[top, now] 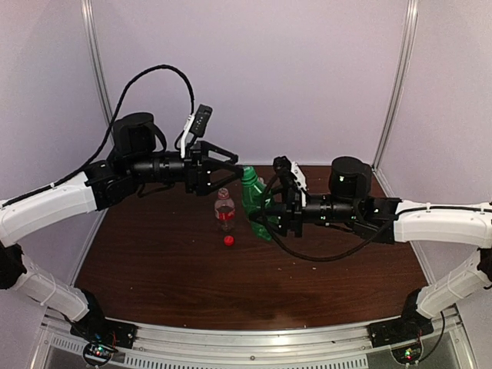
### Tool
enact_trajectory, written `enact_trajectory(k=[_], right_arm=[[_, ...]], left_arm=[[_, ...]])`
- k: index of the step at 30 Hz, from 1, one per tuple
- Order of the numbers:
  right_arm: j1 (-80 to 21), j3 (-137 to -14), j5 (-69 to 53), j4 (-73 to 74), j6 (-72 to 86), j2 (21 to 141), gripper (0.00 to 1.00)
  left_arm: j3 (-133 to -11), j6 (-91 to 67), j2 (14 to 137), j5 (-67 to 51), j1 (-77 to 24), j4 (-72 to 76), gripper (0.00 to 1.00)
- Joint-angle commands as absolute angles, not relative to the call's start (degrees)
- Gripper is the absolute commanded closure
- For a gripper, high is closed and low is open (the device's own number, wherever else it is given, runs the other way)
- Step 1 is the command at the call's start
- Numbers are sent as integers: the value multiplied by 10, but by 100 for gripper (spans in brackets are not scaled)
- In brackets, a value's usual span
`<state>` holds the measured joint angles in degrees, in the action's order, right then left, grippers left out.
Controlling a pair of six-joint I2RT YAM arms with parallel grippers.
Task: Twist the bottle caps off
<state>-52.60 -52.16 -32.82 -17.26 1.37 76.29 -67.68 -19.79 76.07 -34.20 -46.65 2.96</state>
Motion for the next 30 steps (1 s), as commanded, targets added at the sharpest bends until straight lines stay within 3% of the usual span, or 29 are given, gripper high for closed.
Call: enact_trajectory(k=[1, 8, 19, 30], right_arm=[[-523, -554, -465, -166, 12, 777, 57], [-521, -577, -542, -176, 38, 807, 56], [-510, -578, -596, -224, 82, 825, 57], [-505, -573, -578, -229, 91, 820, 57]], left_arm=[[-669, -150, 749, -493, -462, 93, 20], [-673, -136, 768, -575, -462, 115, 21], [-667, -141, 779, -606, -463, 127, 48], [-664, -151, 782, -595, -463, 132, 66]])
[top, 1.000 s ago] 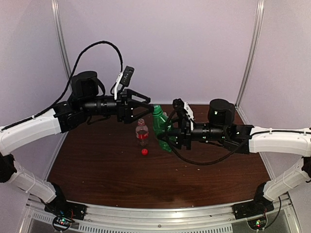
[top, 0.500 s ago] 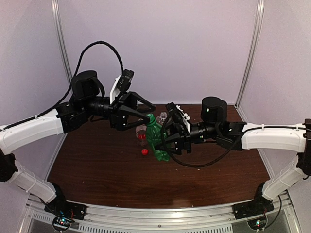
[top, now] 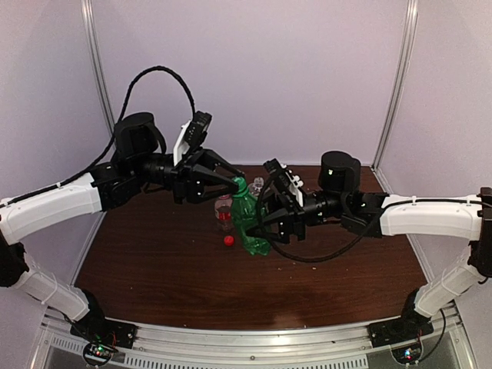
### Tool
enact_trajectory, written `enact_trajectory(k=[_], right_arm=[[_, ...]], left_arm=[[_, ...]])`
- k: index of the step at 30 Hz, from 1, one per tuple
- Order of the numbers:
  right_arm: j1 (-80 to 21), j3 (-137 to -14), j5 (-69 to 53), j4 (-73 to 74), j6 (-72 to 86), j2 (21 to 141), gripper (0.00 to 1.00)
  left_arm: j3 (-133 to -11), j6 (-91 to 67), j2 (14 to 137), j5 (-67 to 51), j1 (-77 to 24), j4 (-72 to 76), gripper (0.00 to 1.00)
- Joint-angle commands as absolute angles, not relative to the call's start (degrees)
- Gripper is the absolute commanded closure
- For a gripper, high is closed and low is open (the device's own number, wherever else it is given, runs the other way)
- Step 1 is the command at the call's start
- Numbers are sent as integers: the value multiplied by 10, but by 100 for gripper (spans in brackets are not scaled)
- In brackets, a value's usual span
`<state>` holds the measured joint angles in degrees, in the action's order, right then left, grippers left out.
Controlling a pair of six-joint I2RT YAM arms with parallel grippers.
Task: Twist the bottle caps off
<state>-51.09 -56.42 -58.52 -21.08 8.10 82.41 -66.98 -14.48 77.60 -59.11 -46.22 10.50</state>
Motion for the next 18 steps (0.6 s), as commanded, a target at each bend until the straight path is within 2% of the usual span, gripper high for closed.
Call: enact_trajectory(k=[1, 3, 8, 12, 18], right_arm=[[-504, -573, -570, -226, 89, 819, 57], [-503, -571, -546, -218, 86, 816, 58], [-502, -571, -429, -182, 69, 802, 58], [-502, -567, -325, -166, 61, 791, 59], [-512, -561, -185, -152, 56, 788, 61]], left_arm=[[-664, -156, 781, -592, -463, 133, 69], [-666, -164, 780, -575, -463, 133, 74], [-674, -220, 773, -479, -464, 127, 80], [-690, -277, 768, -320, -480, 89, 84], [-719, -313, 773, -116, -534, 9, 85]])
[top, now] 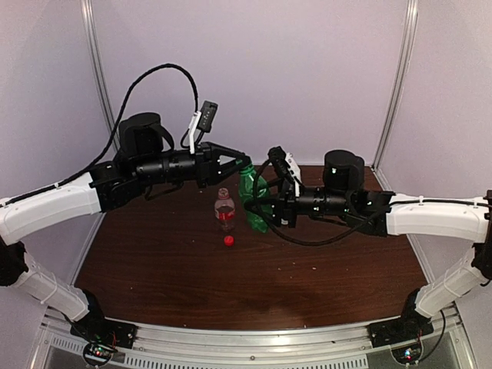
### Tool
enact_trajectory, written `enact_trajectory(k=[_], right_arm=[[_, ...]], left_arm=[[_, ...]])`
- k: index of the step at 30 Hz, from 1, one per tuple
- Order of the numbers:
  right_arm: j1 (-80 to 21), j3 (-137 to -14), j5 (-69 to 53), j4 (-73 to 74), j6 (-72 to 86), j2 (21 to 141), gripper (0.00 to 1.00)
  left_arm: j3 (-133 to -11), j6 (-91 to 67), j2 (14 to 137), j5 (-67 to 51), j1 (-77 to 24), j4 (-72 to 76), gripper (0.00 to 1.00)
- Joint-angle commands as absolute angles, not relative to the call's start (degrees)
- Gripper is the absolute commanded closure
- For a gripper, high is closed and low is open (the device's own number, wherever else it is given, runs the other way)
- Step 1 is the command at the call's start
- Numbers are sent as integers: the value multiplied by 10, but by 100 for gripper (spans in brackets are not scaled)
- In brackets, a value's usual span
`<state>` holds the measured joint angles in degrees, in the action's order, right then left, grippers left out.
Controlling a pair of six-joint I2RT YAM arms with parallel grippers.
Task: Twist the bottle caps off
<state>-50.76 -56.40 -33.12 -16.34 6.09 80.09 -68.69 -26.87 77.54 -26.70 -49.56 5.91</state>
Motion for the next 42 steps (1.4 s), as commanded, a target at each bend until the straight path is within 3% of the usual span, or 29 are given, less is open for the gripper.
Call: enact_trajectory(k=[1, 24, 42], right_arm=[[-514, -560, -167, -151, 54, 787, 62], [-551, -554, -8, -132, 24, 785, 64], [-528, -522, -75, -121, 11, 739, 62]], left_arm=[[-720, -321, 774, -103, -537, 8, 85], [-718, -373, 797, -24, -537, 22, 82], [-666, -256, 738, 23, -535, 19, 77]])
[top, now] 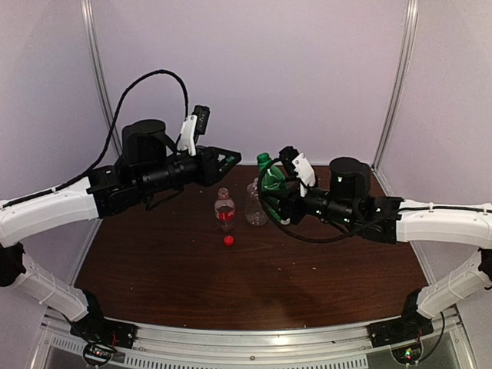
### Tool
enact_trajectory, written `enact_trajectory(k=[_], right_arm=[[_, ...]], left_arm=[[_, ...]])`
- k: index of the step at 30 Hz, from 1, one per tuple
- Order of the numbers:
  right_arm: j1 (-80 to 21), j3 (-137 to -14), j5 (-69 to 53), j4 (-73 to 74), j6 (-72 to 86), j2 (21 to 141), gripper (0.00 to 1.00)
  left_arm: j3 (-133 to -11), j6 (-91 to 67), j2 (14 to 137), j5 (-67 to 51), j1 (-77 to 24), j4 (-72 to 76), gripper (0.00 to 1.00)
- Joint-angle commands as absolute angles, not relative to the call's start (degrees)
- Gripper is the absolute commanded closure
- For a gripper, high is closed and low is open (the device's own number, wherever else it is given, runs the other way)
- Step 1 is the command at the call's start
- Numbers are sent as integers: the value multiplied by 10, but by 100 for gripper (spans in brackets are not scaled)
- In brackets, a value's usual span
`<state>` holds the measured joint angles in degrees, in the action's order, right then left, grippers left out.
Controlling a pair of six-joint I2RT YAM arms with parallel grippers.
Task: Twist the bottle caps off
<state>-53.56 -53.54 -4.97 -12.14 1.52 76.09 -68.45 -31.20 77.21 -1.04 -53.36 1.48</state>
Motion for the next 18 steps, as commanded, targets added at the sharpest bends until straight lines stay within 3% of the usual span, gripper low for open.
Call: enact_trajectory(k=[1, 18], right_arm=[[-525, -520, -78, -121, 11, 736, 62], [-474, -492, -96, -120, 46, 691, 62]], left_arm=[[-659, -248, 732, 29, -535, 16, 77], [-473, -223, 688, 99, -531, 12, 77]])
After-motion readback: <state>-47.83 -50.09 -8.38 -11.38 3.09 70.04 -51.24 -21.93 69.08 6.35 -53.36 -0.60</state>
